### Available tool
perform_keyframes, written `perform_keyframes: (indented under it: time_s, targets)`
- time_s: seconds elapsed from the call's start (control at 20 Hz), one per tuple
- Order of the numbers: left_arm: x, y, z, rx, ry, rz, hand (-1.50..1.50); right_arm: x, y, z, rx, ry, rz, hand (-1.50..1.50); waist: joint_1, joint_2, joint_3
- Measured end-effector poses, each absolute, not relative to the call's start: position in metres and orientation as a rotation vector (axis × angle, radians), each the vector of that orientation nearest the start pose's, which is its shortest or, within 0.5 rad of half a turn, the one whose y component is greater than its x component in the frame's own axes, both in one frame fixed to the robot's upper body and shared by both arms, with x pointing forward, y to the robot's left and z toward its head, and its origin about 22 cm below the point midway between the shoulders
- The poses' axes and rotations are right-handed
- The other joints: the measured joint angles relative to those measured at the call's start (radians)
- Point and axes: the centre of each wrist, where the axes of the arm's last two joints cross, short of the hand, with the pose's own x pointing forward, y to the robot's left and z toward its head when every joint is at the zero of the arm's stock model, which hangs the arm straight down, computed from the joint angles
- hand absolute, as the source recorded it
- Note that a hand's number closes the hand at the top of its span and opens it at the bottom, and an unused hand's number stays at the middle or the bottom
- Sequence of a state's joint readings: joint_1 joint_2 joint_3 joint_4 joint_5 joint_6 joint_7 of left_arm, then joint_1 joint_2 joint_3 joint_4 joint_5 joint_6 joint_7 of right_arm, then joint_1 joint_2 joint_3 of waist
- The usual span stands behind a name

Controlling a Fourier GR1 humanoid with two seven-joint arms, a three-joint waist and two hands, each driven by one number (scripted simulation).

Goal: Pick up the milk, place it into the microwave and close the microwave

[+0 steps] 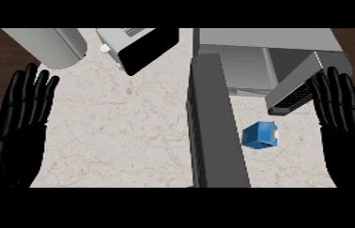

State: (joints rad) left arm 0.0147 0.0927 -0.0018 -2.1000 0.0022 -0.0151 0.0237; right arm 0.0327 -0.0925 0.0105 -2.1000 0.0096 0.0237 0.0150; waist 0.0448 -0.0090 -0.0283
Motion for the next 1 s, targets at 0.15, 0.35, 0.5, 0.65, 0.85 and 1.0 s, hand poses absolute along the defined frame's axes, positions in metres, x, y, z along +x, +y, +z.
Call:
perform_keyframes:
  time_s: [0.15,0.35,0.5,0.65,0.85,1.0]
  targets:
    - [0.202,0.233,0.116,0.073,-2.071,-0.077,-1.50,0.203,-0.234,0.129,-0.027,-2.076,0.143,-1.50,-0.022,0.004,0.015]
    - [0.200,0.215,0.110,0.111,-2.074,-0.008,-1.50,0.179,-0.237,0.134,0.030,-2.100,0.163,-1.50,-0.043,0.005,0.024]
    - [0.186,0.209,0.104,0.098,-2.024,0.098,-1.50,0.161,-0.234,0.138,0.085,-2.105,0.193,-1.50,-0.046,0.004,0.026]
    - [0.167,0.201,0.100,0.092,-2.000,0.158,-1.50,0.143,-0.238,0.141,0.106,-2.101,0.207,-1.50,-0.047,0.005,0.027]
    - [0.143,0.200,0.097,0.094,-1.991,0.186,-1.50,0.127,-0.235,0.135,0.109,-2.099,0.215,-1.50,-0.046,0.005,0.028]
    - [0.125,0.199,0.088,0.094,-1.982,0.193,-1.50,0.114,-0.237,0.134,0.087,-2.100,0.216,-1.50,-0.045,0.004,0.028]
